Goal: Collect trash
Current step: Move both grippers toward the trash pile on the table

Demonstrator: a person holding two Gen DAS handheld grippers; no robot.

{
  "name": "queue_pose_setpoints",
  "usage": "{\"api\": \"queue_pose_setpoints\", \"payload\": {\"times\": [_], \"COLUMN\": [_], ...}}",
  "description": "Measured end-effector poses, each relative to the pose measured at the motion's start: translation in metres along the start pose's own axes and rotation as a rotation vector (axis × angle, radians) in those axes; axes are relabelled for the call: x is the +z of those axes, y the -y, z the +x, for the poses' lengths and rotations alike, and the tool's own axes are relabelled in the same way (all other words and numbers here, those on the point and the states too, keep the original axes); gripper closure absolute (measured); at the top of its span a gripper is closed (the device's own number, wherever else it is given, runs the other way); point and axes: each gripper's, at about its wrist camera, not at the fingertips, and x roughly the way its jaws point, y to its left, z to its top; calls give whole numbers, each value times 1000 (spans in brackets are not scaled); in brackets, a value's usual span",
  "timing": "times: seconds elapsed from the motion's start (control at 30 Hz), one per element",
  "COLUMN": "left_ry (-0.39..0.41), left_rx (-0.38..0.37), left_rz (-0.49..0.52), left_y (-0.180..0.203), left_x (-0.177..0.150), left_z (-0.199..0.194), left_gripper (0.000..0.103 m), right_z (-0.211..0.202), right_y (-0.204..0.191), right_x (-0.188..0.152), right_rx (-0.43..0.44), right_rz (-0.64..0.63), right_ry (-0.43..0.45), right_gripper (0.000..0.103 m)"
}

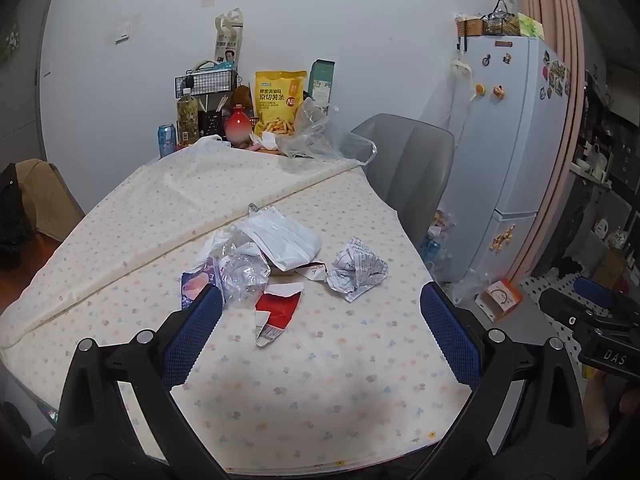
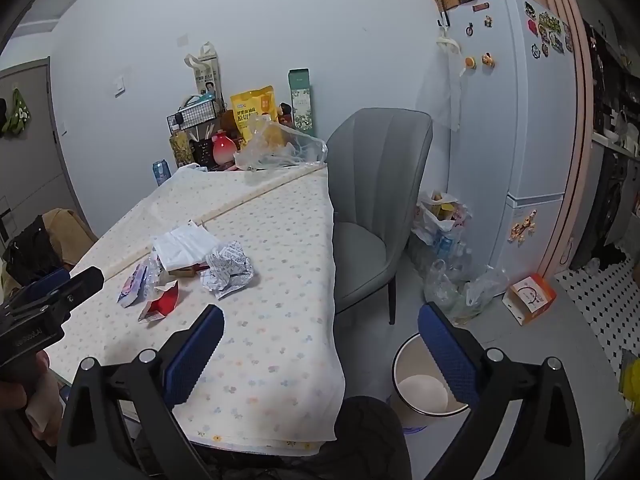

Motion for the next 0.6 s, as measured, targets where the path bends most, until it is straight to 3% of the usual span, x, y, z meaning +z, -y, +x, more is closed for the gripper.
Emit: {"api": "queue_pose_setpoints", "payload": {"times": [0.6], "left_ry": [-2], "left_rx": [-22], "left_rz": [-18], "left_y": [-8], "left_x": [1], "left_z": [2], "left_gripper": [5], "right_z": [2], "right_y": [-4], "right_x": [1], "right_rx": [2], "right_rz": [-20], "right_ry": [-6], "right_gripper": [8]}}
